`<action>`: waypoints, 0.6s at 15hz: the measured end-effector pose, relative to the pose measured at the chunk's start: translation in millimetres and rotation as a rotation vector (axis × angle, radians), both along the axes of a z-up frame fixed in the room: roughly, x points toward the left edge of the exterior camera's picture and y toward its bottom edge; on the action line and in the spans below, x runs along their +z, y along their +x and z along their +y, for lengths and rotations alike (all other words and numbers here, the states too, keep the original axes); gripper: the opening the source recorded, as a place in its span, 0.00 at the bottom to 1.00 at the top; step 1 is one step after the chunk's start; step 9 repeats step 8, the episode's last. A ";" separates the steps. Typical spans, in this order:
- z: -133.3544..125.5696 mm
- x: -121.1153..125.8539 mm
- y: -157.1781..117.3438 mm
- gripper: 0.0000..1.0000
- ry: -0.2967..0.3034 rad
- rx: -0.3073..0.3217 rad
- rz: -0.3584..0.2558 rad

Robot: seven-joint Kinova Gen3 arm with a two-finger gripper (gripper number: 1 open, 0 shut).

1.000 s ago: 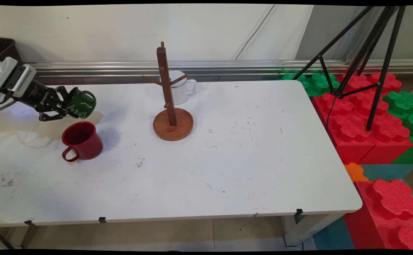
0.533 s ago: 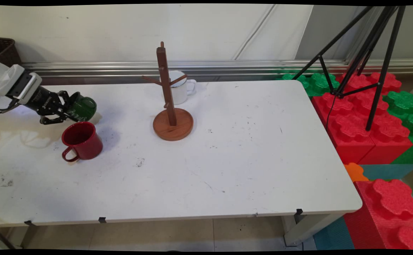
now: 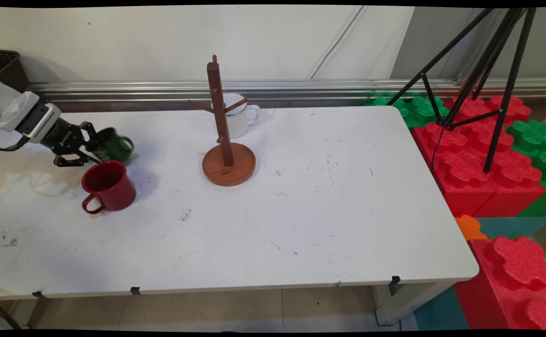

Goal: Place the picked object on the table

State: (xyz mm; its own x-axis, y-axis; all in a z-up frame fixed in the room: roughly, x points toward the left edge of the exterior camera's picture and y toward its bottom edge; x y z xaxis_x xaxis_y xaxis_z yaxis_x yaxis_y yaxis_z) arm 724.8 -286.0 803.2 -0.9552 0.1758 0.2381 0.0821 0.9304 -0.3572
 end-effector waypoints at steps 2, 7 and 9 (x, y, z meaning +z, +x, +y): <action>-1.5 -0.6 -0.4 1.00 -0.004 -0.009 -0.007; -4.3 -0.7 -0.4 1.00 -0.013 -0.024 -0.020; -4.0 0.1 -0.3 1.00 -0.016 -0.027 -0.021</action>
